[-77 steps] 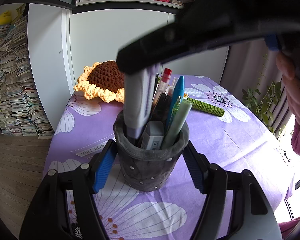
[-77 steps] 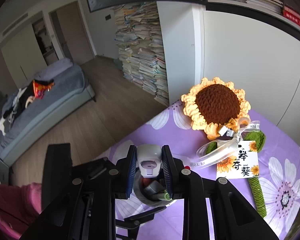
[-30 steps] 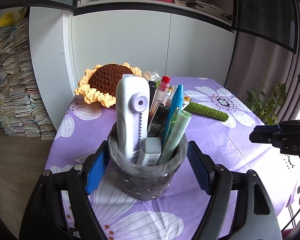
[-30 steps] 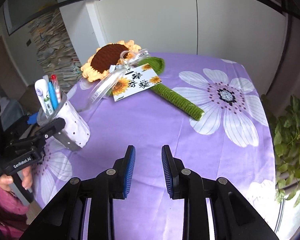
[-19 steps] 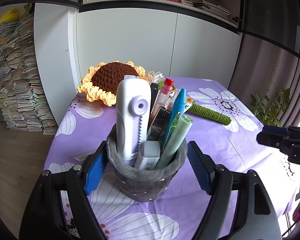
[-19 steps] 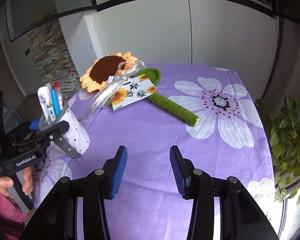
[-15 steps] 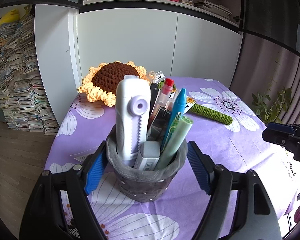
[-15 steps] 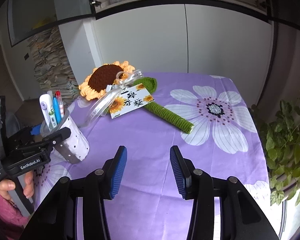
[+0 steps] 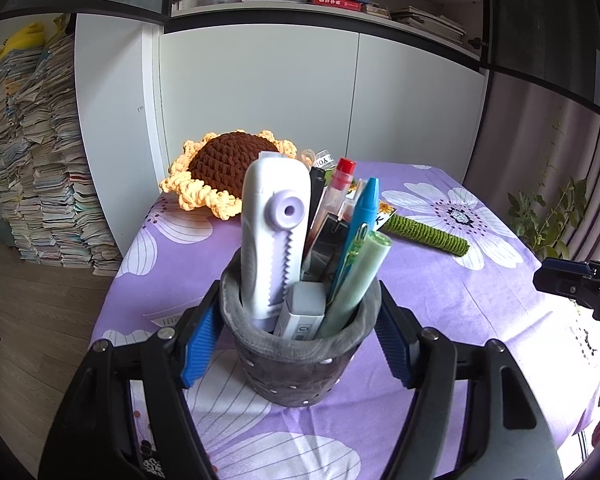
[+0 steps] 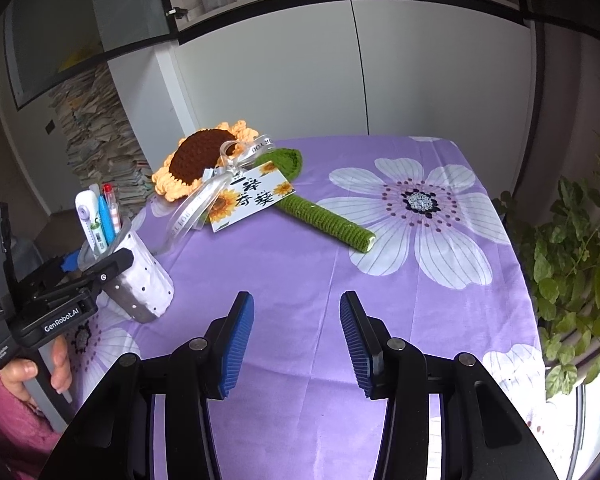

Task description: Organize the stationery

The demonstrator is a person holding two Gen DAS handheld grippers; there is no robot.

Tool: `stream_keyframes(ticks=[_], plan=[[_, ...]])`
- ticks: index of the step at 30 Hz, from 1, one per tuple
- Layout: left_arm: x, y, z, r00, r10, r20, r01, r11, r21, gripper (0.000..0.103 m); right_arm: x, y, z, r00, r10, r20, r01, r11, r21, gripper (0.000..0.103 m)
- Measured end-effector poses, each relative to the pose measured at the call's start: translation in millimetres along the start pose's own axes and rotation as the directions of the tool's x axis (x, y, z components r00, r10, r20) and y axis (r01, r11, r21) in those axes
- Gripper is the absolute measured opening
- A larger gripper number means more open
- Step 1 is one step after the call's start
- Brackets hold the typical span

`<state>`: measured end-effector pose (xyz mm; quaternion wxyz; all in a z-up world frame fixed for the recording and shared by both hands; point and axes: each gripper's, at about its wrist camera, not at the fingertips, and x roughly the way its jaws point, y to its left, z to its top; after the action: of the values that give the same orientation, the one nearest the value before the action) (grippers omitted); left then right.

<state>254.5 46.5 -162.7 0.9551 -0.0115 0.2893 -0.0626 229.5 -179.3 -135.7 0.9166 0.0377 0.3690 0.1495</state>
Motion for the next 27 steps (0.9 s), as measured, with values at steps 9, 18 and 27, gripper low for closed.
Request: stream_keyframes(ticks=[9, 18, 27], plan=[[6.9, -18.0, 6.7, 1.0, -0.029, 0.001, 0.029, 1.0, 0.011, 0.069, 3.5, -15.5, -4.8, 1.0, -0.001, -0.011, 0.002, 0.999, 0.041, 0.045], [10.7, -46.5, 23.7, 0.998, -0.064, 0.026, 0.063, 0.997, 0.044, 0.069, 2.5, -32.2, -8.2, 1.0, 0.001, -0.004, 0.0, 0.997, 0.073, 0.045], [25.6, -75.8, 33.4, 0.996, -0.085, 0.032, 0.082, 0.994, 0.073, 0.069, 0.9, -50.8, -13.8, 1.0, -0.005, -0.003, 0.005, 0.992, 0.125, 0.045]])
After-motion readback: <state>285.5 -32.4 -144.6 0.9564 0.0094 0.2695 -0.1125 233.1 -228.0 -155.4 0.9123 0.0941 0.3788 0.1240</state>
